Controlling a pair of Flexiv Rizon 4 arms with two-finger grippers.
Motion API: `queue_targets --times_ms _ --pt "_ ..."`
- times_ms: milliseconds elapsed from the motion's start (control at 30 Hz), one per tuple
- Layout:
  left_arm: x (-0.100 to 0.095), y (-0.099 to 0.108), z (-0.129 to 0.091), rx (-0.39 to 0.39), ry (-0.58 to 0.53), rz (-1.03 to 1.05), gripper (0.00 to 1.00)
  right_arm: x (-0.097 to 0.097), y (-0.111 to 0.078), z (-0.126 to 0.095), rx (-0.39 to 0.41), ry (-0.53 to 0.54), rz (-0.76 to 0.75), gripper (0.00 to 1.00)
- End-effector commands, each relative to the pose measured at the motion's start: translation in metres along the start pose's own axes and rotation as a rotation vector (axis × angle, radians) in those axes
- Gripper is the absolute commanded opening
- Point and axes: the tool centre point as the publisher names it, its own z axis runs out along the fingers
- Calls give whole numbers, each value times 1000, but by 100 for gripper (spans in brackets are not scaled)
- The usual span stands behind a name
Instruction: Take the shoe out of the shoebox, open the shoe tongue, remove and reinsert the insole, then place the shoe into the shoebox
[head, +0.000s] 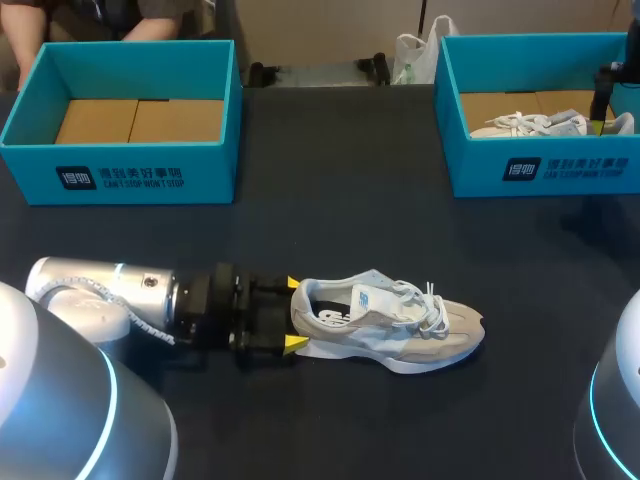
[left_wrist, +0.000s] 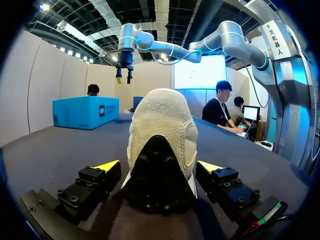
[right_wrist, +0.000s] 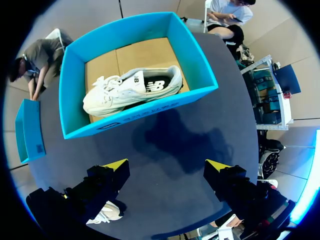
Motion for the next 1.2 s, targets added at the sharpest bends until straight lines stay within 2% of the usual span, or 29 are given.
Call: queue_targets --times_ms 33,1200 --pt "-2 1 7 1 0 1 100 0 0 0 -1 -1 0 100" --pt "3 4 31 12 26 14 100 0 0 0 -1 -1 0 100"
